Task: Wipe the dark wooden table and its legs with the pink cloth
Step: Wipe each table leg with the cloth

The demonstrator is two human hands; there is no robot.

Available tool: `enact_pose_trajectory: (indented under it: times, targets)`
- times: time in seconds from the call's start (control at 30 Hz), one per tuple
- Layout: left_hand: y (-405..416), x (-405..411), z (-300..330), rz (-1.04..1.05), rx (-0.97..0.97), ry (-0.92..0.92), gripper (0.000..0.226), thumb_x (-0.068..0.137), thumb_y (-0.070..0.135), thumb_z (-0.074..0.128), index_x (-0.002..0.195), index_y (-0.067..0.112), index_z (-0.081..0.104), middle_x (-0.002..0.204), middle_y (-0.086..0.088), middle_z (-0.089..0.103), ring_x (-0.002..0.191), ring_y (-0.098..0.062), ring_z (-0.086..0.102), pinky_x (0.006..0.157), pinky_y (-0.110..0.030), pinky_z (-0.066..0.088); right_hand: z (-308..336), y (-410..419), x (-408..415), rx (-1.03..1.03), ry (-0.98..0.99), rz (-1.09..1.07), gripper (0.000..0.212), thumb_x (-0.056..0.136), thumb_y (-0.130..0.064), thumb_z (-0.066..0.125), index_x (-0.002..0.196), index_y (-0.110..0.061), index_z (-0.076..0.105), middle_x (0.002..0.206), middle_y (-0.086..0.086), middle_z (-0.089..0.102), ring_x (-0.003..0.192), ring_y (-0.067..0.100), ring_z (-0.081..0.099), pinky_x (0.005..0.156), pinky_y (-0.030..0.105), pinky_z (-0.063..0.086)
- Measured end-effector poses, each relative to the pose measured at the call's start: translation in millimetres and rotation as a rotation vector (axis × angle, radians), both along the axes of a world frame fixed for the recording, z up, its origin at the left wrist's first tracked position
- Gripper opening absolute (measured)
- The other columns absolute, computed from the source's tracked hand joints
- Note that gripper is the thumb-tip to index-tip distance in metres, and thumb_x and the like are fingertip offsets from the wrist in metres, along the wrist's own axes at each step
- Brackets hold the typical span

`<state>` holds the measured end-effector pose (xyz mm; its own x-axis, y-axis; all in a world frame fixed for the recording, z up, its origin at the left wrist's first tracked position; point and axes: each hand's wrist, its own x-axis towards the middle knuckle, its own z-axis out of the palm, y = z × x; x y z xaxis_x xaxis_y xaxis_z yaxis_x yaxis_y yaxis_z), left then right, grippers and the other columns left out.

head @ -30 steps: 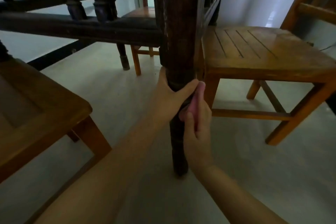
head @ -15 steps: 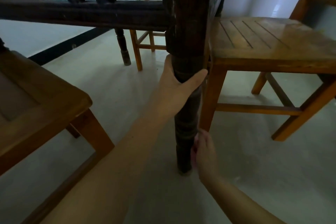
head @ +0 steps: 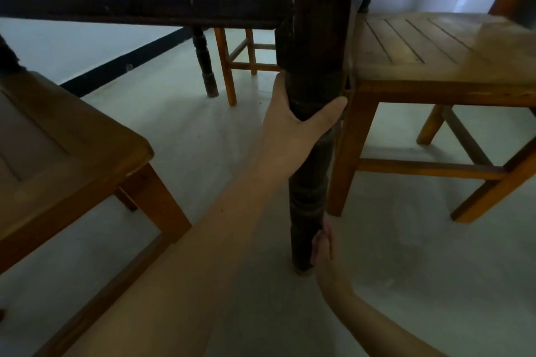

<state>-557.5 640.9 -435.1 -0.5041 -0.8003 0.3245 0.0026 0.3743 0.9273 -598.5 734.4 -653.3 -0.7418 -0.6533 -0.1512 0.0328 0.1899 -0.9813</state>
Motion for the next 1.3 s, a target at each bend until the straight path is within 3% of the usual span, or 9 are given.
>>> enact_pose_trajectory:
  times: [0.27,0.5,0.6,0.77,0.87,0.93,1.03,1.13,1.3]
  targets:
    - [1,0,-2,0.001,-0.012,0.006,0.059,0.077,0.033,0.069,0.125,0.027,0.037,0.107,0.021,0.052,0.097,0.004,0.054,0.083,-0.017,0.048,135,-21,-10,-0.553,0.074,-0.026,0.032,0.102,-0.016,0.035,0.111,-0.038,0.057,0.105,0.000,0.061,0.091,0.003,0.055,0.077,0.015,0.048]
    - [5,2,0,0.022,0.012,-0.033,0.073,0.074,0.039,0.070,0.135,0.024,0.033,0.128,0.006,0.051,0.117,-0.013,0.050,0.099,-0.042,0.044,-2,5,-17,0.104,-0.100,0.020,0.035,0.103,-0.014,0.030,0.131,-0.022,0.050,0.100,0.005,0.058,0.089,0.021,0.057,0.072,0.031,0.048]
    - [5,1,2,0.046,0.013,-0.044,0.077,0.074,0.038,0.070,0.138,0.023,0.030,0.134,0.003,0.047,0.121,-0.016,0.047,0.101,-0.042,0.042,-26,5,-11,0.309,-0.210,0.079,0.041,0.104,-0.019,0.025,0.143,-0.026,0.036,0.134,0.009,0.051,0.114,0.028,0.055,0.090,0.042,0.050]
    - [5,1,3,0.026,0.015,-0.032,0.071,0.076,0.035,0.070,0.135,0.024,0.032,0.127,0.009,0.049,0.108,-0.003,0.047,0.091,-0.024,0.043,44,-4,-11,-0.039,-0.350,-0.062,0.037,0.104,-0.016,0.028,0.132,-0.024,0.050,0.089,0.007,0.057,0.074,0.018,0.051,0.060,0.025,0.041]
    - [4,2,4,-0.007,0.023,-0.015,0.070,0.077,0.031,0.068,0.135,0.024,0.030,0.117,0.019,0.049,0.097,0.009,0.046,0.079,-0.008,0.037,95,10,1,-0.433,0.042,0.035,0.040,0.103,-0.019,0.031,0.133,-0.040,0.046,0.124,0.004,0.057,0.110,0.020,0.056,0.090,0.030,0.050]
    - [5,4,6,-0.031,0.015,-0.028,0.066,0.079,0.030,0.067,0.133,0.025,0.030,0.101,0.029,0.045,0.085,0.018,0.048,0.071,-0.002,0.040,100,14,5,-0.553,0.429,0.125,0.039,0.103,-0.027,0.029,0.141,-0.026,0.039,0.142,0.007,0.046,0.122,0.027,0.051,0.104,0.037,0.044]
    - [5,6,6,-0.037,0.025,-0.047,0.068,0.079,0.032,0.066,0.136,0.025,0.028,0.103,0.027,0.043,0.090,0.011,0.048,0.081,-0.011,0.041,83,3,-4,-0.442,1.123,0.309,0.039,0.104,-0.025,0.034,0.138,-0.008,0.040,0.147,0.015,0.035,0.138,0.031,0.032,0.117,0.041,0.026]
    - [7,6,8,-0.032,0.037,-0.059,0.071,0.079,0.032,0.066,0.137,0.027,0.026,0.111,0.025,0.045,0.092,0.013,0.043,0.081,-0.007,0.035,49,-12,-18,-0.151,1.608,0.479,0.039,0.093,-0.015,0.041,0.127,-0.014,0.058,0.136,0.003,0.055,0.131,0.022,0.045,0.117,0.046,0.019]
    - [6,5,9,-0.012,0.022,-0.052,0.072,0.078,0.031,0.068,0.137,0.022,0.027,0.115,0.016,0.043,0.096,0.007,0.038,0.071,-0.002,0.033,10,-17,-1,0.293,0.780,0.641,0.029,0.092,-0.023,0.051,0.116,-0.032,0.063,0.118,-0.011,0.061,0.104,0.006,0.057,0.086,0.020,0.046]
